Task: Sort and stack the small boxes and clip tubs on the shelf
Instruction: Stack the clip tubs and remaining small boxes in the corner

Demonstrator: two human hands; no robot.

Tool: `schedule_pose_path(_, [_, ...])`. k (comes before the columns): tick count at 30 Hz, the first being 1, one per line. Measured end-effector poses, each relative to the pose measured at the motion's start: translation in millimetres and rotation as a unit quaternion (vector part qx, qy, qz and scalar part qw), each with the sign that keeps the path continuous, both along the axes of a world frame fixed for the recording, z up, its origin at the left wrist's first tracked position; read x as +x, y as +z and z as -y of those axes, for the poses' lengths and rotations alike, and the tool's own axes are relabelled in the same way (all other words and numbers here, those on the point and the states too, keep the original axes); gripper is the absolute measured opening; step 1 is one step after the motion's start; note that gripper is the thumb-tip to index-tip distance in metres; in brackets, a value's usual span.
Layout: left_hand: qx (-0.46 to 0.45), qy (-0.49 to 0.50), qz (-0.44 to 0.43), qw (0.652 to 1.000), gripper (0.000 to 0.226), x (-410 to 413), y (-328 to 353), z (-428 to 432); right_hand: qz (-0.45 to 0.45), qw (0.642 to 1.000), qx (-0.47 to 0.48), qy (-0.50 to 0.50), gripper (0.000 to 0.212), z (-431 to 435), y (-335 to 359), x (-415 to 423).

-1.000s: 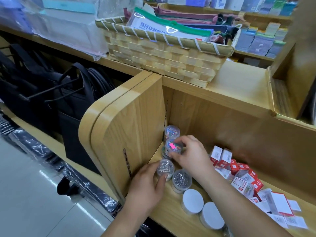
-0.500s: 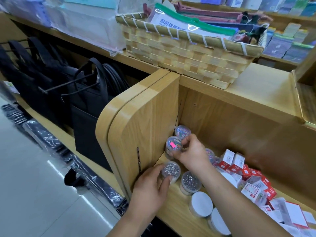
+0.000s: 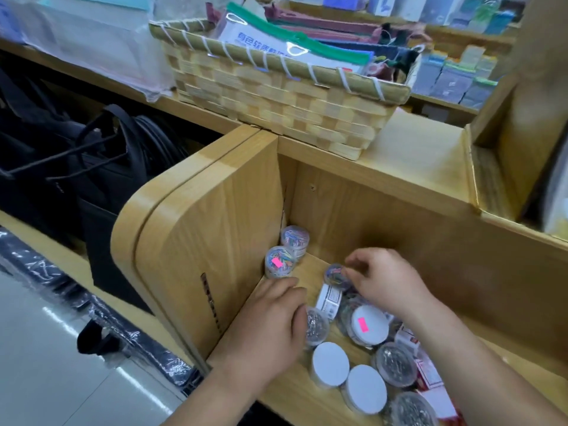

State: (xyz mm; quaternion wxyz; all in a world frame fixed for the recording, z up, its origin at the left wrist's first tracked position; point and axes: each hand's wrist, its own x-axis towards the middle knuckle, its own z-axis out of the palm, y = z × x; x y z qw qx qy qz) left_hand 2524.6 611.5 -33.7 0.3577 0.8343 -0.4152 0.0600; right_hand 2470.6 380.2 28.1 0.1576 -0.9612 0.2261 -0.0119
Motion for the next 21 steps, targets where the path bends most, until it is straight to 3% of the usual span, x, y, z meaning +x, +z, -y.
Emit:
schedule_pose_path(3, [0.078,-0.064,-0.034,0.994,0.043,5,5,27,-0.012,0.999,-0.013,0.046,0.022,1,-18,0])
schedule_pose_path(7, [0.174,-0.095,0.029,0.980,0.050,-1,-15,43,-0.016,0.998,-0.002,0.060,0.022,9,-29,3])
schedule_pose_path(12, [0.135,-0.056,0.067,0.987,0.039,-5,-22,29,-0.032,0.997,-0.022,0.072,0.027,13,-30,4])
schedule_pose_path(17, [0.116,-0.035,0.071,0.990,0.029,-15,-21,3,-0.078,0.987,-0.109,0.084,0.039,-2,-32,15])
schedule_pose_path(21, [0.061,-0.010,0.052,0.997,0.039,-12,-30,-14,-0.072,0.983,-0.141,0.095,0.043,-12,-33,21])
